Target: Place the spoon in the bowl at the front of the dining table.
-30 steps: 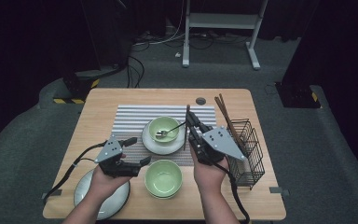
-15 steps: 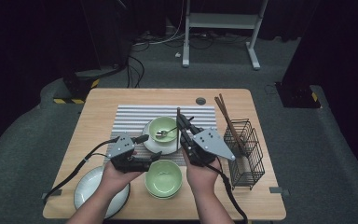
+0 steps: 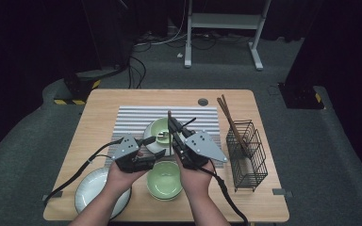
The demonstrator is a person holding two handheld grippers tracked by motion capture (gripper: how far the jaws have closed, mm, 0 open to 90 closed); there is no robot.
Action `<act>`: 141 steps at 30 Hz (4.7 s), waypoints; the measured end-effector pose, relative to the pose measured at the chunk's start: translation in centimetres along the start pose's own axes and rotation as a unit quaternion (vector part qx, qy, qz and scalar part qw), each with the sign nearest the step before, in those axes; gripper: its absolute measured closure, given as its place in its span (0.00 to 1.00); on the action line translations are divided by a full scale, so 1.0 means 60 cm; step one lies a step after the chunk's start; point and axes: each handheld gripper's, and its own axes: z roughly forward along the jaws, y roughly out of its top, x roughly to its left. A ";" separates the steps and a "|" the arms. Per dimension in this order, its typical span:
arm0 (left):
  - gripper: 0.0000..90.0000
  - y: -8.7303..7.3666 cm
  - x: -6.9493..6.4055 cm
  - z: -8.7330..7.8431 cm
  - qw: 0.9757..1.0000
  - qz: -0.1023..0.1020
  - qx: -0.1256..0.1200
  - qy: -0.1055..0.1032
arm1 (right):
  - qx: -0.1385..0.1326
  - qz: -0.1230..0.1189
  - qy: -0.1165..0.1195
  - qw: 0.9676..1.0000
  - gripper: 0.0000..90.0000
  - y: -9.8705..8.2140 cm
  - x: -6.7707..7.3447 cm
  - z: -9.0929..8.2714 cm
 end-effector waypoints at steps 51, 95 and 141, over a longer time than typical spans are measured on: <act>0.90 -0.047 0.023 -0.018 0.999 0.010 0.008 0.029 | -0.005 0.026 0.049 0.998 0.94 0.004 0.045 0.021; 0.94 -0.039 0.009 -0.060 1.000 0.008 -0.010 0.019 | 0.021 0.008 -0.010 1.000 0.73 -0.016 0.019 0.045; 0.94 -0.040 0.006 -0.109 0.999 -0.016 -0.039 0.016 | 0.037 0.024 -0.035 0.998 0.61 -0.053 -0.008 0.055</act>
